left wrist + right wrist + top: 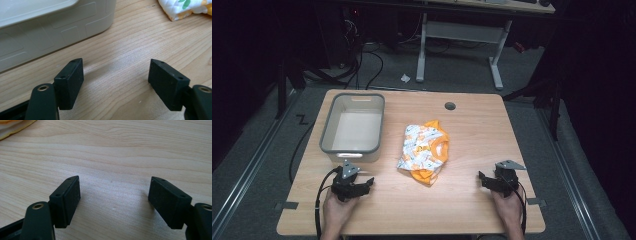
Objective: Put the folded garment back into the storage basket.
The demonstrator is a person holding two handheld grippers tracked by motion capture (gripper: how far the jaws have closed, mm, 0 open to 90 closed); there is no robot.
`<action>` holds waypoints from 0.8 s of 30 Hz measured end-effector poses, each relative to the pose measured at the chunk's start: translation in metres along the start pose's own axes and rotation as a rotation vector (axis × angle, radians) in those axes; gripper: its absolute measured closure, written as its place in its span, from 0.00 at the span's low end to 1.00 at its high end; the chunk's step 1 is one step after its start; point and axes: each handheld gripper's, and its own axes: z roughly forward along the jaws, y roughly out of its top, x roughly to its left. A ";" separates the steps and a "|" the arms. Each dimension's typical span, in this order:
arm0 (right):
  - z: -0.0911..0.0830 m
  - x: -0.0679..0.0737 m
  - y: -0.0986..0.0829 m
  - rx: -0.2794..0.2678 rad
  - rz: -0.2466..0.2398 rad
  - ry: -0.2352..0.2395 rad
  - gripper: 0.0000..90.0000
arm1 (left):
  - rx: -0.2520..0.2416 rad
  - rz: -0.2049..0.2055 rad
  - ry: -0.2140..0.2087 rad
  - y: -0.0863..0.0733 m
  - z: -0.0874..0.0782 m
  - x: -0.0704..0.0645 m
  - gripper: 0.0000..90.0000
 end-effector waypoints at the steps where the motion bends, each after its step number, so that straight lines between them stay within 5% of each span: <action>1: 0.000 0.000 0.000 -0.001 0.000 -0.001 0.29 | 0.001 0.002 0.001 0.000 0.000 0.000 0.32; 24: 0.000 0.000 0.000 0.000 0.005 -0.005 0.29 | 0.001 -0.016 0.004 0.002 0.000 -0.002 0.35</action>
